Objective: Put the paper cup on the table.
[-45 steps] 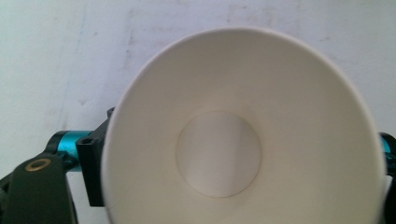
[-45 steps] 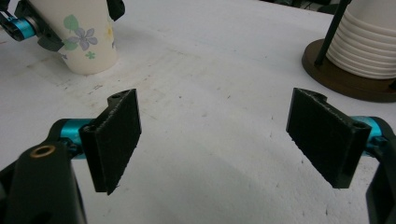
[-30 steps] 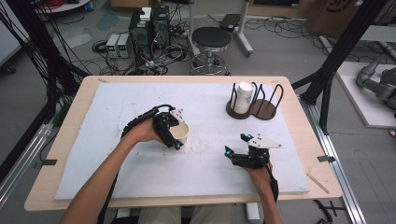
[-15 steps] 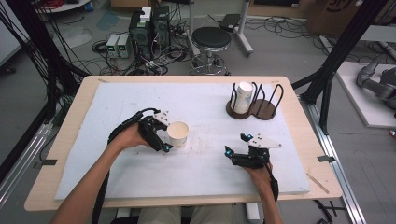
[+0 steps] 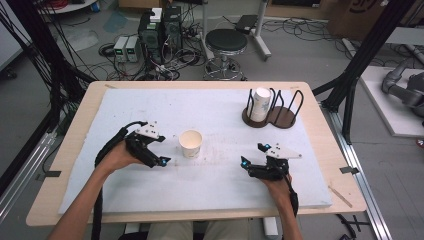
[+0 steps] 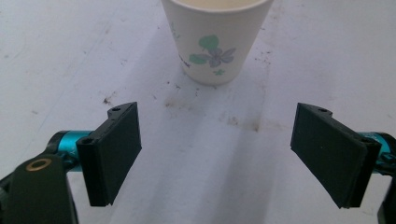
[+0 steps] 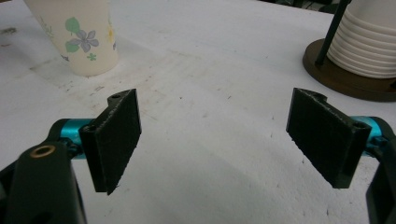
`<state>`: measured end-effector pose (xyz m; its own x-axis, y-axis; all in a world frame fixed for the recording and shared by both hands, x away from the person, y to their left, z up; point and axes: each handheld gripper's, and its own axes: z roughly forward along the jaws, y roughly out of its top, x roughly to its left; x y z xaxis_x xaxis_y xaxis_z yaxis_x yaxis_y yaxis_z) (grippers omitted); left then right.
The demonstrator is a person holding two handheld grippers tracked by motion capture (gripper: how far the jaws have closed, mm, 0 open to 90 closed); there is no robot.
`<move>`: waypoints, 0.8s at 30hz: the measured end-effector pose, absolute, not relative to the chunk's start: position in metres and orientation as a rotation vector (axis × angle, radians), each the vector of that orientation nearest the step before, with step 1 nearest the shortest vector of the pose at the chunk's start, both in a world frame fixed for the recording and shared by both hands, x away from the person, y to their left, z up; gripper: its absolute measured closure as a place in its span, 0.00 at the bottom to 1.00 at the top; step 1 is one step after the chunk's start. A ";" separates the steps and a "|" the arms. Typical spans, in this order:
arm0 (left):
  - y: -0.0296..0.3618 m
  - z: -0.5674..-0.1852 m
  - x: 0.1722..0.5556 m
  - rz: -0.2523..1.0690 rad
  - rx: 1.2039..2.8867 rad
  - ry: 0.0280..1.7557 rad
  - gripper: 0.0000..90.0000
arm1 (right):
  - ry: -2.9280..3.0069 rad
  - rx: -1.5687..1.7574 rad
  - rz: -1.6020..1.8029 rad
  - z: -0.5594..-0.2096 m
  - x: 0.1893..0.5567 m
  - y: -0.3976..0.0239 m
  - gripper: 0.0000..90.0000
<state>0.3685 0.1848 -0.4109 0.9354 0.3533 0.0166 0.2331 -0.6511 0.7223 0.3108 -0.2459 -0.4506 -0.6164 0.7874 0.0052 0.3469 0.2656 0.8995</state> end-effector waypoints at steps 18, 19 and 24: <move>0.247 -0.432 0.315 0.367 1.943 0.549 0.18 | 2.072 1.017 1.323 -0.451 0.308 -0.246 0.20; 0.251 -0.435 0.313 0.376 1.914 0.559 0.17 | 2.073 1.022 1.325 -0.451 0.308 -0.246 0.20; 0.260 -0.441 0.306 0.429 1.817 0.610 0.17 | 2.068 1.012 1.326 -0.451 0.307 -0.246 0.20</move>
